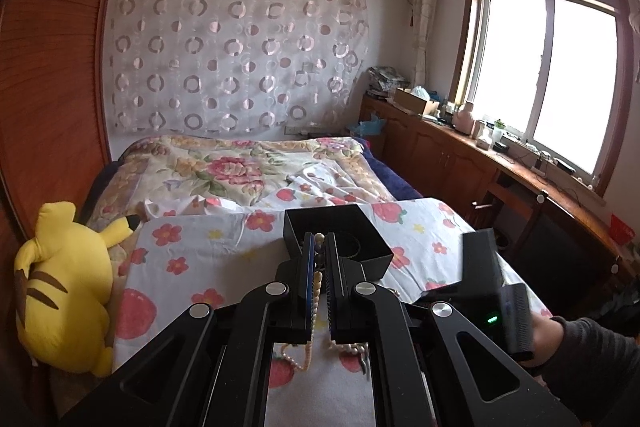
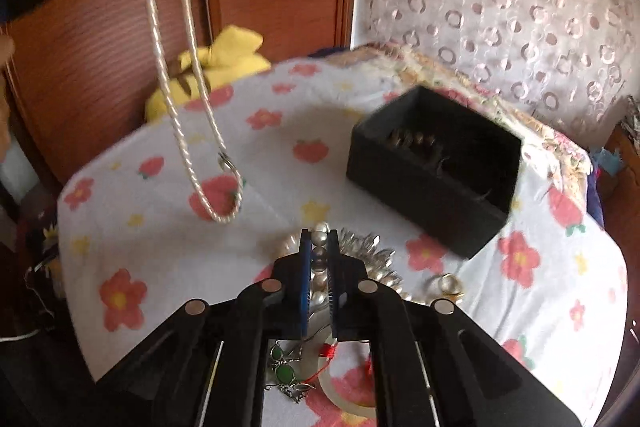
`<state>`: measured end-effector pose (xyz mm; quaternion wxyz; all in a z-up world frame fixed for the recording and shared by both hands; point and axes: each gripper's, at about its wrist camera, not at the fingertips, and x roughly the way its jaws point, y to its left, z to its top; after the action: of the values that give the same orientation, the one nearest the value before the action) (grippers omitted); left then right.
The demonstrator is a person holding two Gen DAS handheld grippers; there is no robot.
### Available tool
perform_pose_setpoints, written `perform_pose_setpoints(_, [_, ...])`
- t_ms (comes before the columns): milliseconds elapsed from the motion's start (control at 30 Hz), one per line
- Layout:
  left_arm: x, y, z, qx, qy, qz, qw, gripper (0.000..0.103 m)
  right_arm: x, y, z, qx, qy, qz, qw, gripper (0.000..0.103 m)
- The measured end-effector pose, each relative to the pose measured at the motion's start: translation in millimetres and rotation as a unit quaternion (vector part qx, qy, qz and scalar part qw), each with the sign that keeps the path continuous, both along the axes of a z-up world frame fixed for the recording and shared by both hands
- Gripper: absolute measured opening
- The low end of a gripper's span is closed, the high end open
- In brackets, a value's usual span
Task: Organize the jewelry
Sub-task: 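Carry the pearl necklace toward the box with the left tool while the right tool grasps another pearl strand, then lower both held necklaces into the black box and open both tools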
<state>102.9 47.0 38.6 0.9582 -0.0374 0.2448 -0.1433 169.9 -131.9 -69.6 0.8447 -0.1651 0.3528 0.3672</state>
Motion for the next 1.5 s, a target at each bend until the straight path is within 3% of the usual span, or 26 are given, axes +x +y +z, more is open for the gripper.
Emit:
perform_pose_setpoints(400, [7.8, -1.4, 17.6, -0.002, -0.014, 0.0, 0.9999, 0.004, -11.8, -29.1, 83.8, 0.041, -0.066, -0.003, 0.997, 0.008])
perform_pose_setpoints(933, [47.6, -22.5, 56.8, 0.015, -0.031, -0.004, 0.9994, 0.004, 5.0, -50.9, 183.3, 0.047, -0.159, -0.037, 0.985, 0.008])
perform_pose_setpoints(1500, [114.0, -51.1, 76.3, 0.011, -0.018, -0.015, 0.9997, 0.004, 66.9, -58.2, 202.5, 0.044, -0.168, -0.083, 0.981, 0.008])
